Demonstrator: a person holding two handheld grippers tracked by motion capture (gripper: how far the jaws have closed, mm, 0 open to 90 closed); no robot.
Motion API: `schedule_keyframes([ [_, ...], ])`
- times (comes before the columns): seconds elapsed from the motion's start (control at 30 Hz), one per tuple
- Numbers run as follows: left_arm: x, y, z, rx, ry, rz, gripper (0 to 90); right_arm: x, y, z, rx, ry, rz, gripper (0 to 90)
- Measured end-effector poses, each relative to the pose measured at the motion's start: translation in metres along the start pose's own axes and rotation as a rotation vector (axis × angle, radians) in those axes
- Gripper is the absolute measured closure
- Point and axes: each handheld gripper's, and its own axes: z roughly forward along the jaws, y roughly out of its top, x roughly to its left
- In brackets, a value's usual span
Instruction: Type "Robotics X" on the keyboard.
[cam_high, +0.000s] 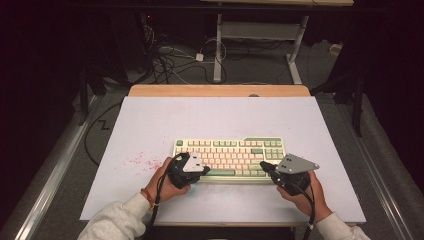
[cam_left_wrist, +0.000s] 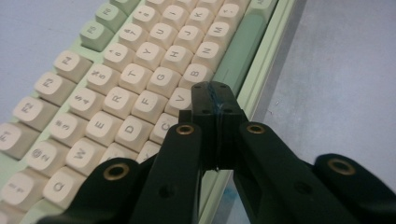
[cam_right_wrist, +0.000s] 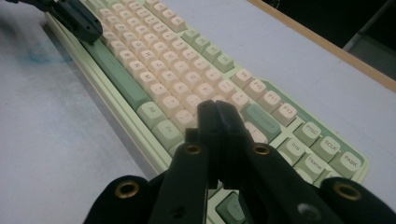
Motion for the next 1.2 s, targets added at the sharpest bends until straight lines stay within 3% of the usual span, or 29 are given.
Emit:
schedule_keyframes([
  [0.3,-0.001,0.003,0.005,0.022,-0.016,0.022,87.6,0.000,-0.001,0.000,0.011,0.004,0.000,90.0],
  [0.33,-0.002,0.003,0.004,0.021,0.000,0.027,86.1,0.000,-0.001,0.000,0.010,0.004,-0.001,90.0],
  [0.37,-0.002,0.003,0.002,0.011,0.008,0.028,82.1,0.000,-0.001,0.001,0.009,0.003,-0.001,90.0],
  [0.53,0.005,0.004,-0.012,-0.064,0.022,-0.009,79.1,-0.001,-0.001,-0.001,0.006,-0.001,0.002,90.0],
  [0.63,0.009,0.002,-0.019,-0.088,0.055,-0.028,71.0,-0.002,-0.001,-0.001,0.002,-0.003,0.005,90.0],
  [0.77,0.009,-0.004,-0.028,-0.107,0.103,-0.021,51.9,-0.003,-0.001,-0.003,0.003,-0.009,0.009,90.0],
  [0.93,0.008,-0.018,-0.040,-0.112,0.197,-0.015,29.1,-0.007,-0.002,-0.004,0.003,-0.018,0.012,90.0],
  [1.2,0.009,-0.043,-0.049,-0.074,0.254,-0.028,20.4,-0.011,-0.003,-0.004,0.018,-0.025,0.021,90.0],
])
